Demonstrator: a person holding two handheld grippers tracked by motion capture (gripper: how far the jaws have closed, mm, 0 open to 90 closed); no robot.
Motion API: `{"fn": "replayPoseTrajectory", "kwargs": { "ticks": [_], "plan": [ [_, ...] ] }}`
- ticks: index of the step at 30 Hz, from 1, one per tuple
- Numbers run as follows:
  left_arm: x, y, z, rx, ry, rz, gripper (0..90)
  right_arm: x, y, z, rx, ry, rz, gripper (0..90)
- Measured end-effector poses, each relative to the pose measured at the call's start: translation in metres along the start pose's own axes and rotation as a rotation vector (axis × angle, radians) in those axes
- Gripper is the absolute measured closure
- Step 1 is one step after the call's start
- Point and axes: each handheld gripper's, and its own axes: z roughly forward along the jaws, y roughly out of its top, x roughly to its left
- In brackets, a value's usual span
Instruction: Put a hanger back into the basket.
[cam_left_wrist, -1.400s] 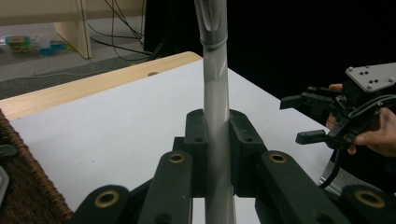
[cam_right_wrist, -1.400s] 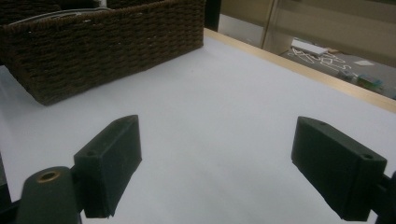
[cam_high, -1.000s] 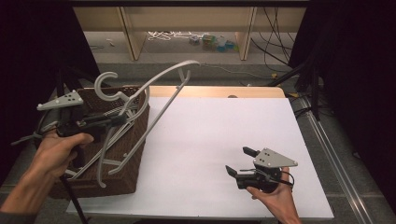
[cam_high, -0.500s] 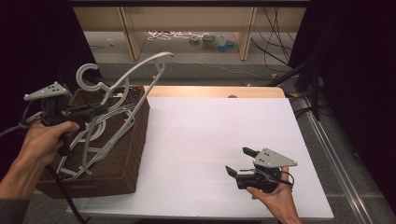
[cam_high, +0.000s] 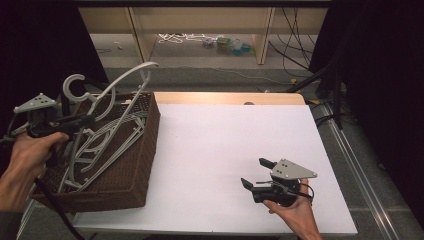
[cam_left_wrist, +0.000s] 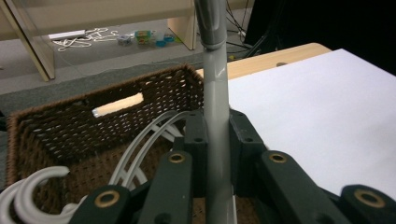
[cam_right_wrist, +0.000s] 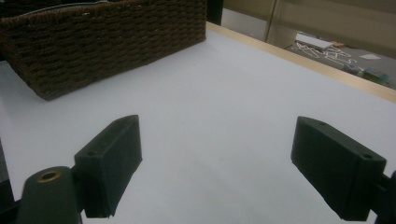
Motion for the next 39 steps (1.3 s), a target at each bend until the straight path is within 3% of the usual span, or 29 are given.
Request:
{"fn": "replayPoseTrajectory", "kwargs": {
  "ticks": [13, 26, 39],
  "plan": [
    [0.009, -0.018, -0.002, 0.025, 0.003, 0.052, 79.6, 0.0, 0.0, 0.001, -0.009, 0.007, 0.004, 17.1],
    [0.023, -0.045, 0.003, 0.081, 0.021, 0.017, 79.6, 0.001, -0.001, 0.002, 0.0, 0.015, 0.003, 17.2],
    [0.031, -0.059, 0.009, 0.132, 0.03, -0.019, 79.6, 0.0, -0.001, 0.002, -0.002, 0.011, 0.006, 17.1]
  ]
}}
